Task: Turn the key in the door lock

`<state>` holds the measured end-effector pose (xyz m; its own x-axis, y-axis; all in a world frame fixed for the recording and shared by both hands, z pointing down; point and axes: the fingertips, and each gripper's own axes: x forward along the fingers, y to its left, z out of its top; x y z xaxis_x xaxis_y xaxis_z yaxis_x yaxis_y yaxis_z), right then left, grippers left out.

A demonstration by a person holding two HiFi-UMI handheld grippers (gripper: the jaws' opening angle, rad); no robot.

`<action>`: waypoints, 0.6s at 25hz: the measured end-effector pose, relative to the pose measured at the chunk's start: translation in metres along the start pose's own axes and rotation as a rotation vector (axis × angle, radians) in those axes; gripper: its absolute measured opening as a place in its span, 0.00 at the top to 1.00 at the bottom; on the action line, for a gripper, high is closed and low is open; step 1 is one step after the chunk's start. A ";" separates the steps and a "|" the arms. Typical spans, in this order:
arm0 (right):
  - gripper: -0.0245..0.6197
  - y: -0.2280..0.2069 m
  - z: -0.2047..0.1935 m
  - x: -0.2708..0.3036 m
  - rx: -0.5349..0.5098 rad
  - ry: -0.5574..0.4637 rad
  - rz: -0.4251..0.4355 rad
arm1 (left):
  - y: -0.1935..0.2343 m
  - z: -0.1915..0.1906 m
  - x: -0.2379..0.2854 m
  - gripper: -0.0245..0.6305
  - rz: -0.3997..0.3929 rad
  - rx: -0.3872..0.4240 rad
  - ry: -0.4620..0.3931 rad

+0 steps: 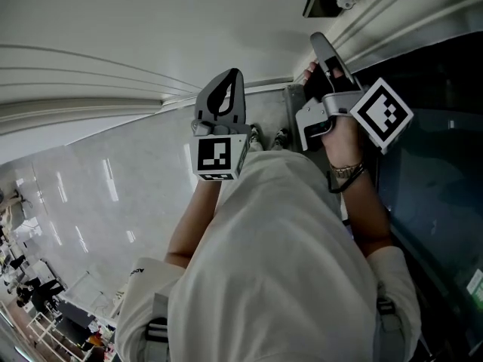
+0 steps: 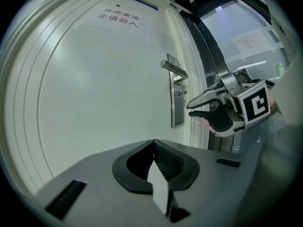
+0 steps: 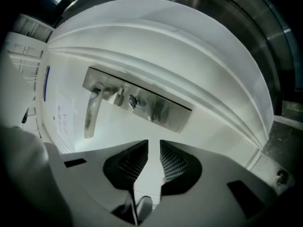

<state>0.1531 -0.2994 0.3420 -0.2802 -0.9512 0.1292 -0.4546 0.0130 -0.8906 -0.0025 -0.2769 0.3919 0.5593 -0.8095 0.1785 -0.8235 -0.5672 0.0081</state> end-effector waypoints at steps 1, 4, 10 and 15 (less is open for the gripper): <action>0.88 -0.009 -0.010 -0.002 0.011 0.020 -0.025 | 0.000 0.000 0.000 0.95 -0.001 0.000 0.001; 0.88 -0.033 -0.033 -0.008 0.021 0.075 -0.098 | -0.001 0.000 0.001 0.95 -0.005 -0.001 0.001; 0.88 -0.057 -0.051 -0.026 -0.231 0.126 -0.180 | -0.008 -0.003 -0.002 0.95 -0.021 -0.009 0.014; 0.91 -0.075 -0.060 -0.037 -0.424 0.149 -0.228 | -0.007 -0.010 -0.002 0.95 -0.025 0.002 0.030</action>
<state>0.1471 -0.2468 0.4296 -0.2376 -0.8904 0.3883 -0.8133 -0.0362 -0.5808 0.0007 -0.2697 0.4017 0.5762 -0.7904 0.2080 -0.8094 -0.5872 0.0108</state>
